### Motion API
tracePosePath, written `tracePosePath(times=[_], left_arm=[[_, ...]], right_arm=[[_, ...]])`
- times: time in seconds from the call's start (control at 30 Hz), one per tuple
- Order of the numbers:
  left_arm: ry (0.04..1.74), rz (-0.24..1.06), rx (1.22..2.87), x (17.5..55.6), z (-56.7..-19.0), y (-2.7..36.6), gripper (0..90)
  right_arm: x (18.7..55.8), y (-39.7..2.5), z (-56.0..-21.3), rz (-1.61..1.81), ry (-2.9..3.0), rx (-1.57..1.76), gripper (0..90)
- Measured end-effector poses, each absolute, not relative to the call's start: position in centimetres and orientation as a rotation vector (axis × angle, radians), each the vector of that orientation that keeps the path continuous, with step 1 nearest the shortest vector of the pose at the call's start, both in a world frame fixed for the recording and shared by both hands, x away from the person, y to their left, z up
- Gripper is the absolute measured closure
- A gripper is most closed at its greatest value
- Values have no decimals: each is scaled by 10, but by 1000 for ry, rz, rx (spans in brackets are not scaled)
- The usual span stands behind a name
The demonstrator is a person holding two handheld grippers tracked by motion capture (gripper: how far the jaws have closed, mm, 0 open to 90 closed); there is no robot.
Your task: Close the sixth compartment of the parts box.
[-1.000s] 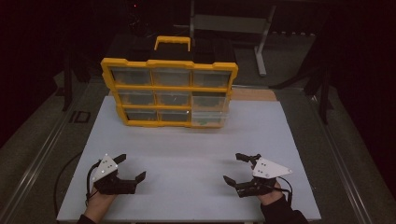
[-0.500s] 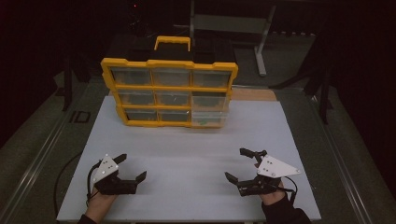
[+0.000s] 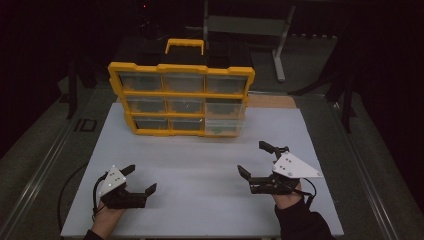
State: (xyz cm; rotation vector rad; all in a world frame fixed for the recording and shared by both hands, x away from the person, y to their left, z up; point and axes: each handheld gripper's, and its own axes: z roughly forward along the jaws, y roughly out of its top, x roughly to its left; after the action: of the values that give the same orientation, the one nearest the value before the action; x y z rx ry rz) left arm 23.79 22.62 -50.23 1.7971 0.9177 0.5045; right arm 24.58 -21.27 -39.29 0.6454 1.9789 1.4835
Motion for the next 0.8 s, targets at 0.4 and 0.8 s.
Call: tracePosePath(times=[0.4, 0.8], left_arm=[[909, 513, 1795, 237, -502, 226, 0], [902, 511, 1798, 236, -502, 225, 0]], right_arm=[[272, -194, -425, 1485, 2006, 767, 84], [294, -180, -443, 1445, 2002, 914, 88]])
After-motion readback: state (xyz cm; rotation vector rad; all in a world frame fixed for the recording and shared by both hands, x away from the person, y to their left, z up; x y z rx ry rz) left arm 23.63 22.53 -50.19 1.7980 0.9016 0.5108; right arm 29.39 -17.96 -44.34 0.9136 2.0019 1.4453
